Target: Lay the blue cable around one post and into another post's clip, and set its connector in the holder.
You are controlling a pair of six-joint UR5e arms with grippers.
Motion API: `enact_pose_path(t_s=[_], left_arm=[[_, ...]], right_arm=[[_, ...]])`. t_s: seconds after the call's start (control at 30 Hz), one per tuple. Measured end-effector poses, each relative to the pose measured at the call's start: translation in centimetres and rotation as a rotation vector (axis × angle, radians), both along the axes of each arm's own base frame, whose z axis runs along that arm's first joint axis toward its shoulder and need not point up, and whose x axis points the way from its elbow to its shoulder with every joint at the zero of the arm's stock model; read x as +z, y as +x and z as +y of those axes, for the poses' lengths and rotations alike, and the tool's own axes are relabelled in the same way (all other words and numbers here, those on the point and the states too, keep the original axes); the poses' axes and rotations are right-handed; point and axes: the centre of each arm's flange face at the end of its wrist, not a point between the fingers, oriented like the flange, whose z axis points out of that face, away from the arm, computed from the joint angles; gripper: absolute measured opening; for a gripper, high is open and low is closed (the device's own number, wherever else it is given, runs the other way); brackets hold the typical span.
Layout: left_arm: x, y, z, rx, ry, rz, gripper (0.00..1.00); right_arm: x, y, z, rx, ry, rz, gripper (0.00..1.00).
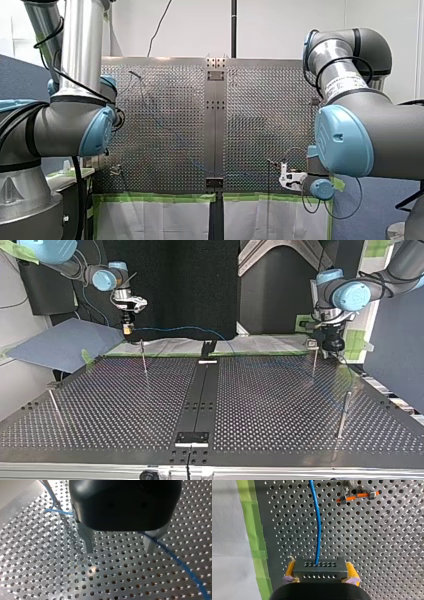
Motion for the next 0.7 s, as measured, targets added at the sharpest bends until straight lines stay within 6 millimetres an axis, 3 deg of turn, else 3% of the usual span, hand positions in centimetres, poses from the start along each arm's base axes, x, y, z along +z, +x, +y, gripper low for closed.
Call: enact_pose_path(t_s=[0.7], left_arm=[[-4.4, -5.3, -2.0, -0.028, -0.048, -0.013, 1.00]], right_arm=[[0.0, 0.6, 0.3, 0.011, 0.001, -0.004, 0.00]])
